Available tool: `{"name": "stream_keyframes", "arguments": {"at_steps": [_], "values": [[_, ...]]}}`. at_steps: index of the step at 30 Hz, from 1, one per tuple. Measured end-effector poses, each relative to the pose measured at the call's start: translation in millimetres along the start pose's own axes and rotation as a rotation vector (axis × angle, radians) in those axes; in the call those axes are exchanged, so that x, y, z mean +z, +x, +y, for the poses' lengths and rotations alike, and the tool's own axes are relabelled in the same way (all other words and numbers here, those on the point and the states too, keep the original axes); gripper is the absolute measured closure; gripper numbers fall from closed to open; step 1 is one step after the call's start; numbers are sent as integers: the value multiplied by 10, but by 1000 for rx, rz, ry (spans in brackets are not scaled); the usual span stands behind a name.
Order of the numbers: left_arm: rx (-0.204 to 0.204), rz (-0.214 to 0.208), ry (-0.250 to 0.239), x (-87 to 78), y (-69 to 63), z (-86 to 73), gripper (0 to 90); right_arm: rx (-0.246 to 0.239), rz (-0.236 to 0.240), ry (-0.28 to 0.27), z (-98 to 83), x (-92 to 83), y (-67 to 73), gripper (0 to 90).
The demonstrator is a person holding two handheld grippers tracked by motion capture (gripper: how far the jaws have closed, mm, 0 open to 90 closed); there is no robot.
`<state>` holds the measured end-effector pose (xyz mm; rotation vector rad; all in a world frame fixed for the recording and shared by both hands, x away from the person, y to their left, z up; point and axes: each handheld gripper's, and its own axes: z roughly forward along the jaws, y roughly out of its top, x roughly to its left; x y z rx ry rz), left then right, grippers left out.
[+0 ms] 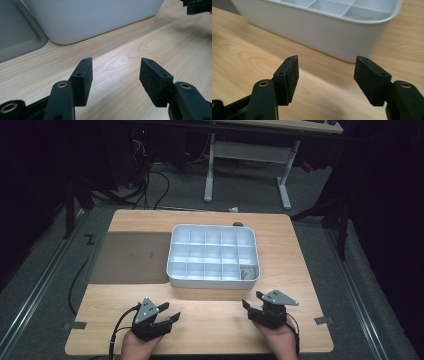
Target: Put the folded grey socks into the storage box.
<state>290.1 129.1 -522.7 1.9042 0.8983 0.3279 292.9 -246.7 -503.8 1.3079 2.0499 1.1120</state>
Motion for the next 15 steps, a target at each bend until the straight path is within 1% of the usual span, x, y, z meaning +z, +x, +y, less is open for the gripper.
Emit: {"name": "stream_keyframes", "arguments": {"at_steps": [2, 4, 5, 6, 7, 8, 9, 12, 13, 15], "values": [[-3, -8, 2, -6, -37, -7, 439, -7, 15, 8, -59, 27, 143, 344], [-26, -16, -8, -10, -85, -8, 409, -30, 26, 11, -129, 19, 266, 329], [-29, -17, -13, -6, -108, -8, 396, -32, 13, -6, -179, -2, 306, 343], [-25, -17, -11, 4, -126, -9, 389, -39, 23, -4, -216, -11, 322, 331], [-12, -16, -1, 15, -138, -11, 389, -50, 41, 17, -236, -20, 332, 324], [-4, -13, 6, 31, -147, -12, 388, -59, 35, 20, -256, -33, 330, 324], [0, -9, 13, 44, -147, -12, 388, -57, 33, 15, -273, -43, 313, 324], [-9, -6, 15, 61, -132, -2, 386, -23, 33, 17, -279, -46, 240, 309], [-9, -5, 17, 63, -129, -3, 386, -20, 32, 12, -273, -54, 221, 310], [-3, 2, 23, 56, -120, -5, 385, -17, 15, -2, -260, -87, 196, 312]]}}
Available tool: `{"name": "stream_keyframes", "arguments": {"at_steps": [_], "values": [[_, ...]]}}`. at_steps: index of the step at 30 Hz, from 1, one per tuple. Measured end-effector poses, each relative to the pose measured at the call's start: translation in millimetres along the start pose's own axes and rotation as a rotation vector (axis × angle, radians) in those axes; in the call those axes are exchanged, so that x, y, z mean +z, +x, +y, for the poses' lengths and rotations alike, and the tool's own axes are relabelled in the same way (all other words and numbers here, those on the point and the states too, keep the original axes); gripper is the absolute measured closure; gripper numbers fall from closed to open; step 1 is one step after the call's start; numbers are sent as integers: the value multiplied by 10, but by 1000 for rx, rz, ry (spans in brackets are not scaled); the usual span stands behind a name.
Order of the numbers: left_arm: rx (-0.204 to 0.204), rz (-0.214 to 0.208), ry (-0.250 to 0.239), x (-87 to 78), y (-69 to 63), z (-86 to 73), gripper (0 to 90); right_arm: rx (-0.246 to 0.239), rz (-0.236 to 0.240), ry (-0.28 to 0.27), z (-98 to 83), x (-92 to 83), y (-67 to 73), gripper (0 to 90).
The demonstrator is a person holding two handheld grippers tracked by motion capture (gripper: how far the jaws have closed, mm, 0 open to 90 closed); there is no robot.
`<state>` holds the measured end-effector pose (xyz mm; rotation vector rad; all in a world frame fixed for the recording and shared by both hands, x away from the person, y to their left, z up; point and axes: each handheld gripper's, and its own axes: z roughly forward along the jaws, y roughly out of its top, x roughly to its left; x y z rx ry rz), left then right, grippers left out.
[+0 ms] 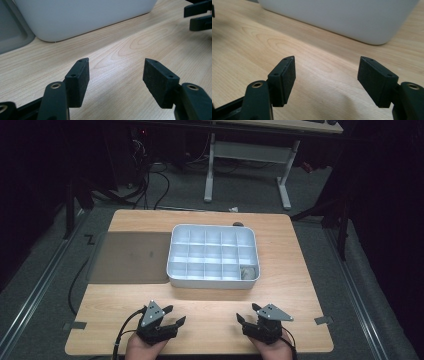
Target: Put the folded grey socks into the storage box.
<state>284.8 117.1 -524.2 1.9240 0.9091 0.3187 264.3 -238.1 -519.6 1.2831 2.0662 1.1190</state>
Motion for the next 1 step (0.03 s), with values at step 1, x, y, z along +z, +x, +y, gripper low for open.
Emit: {"name": "stream_keyframes", "arguments": {"at_steps": [1], "values": [[4, 4, 2, -11, 6, 2, 384, 3, 0, -5, 4, -6, -8, 312]]}}
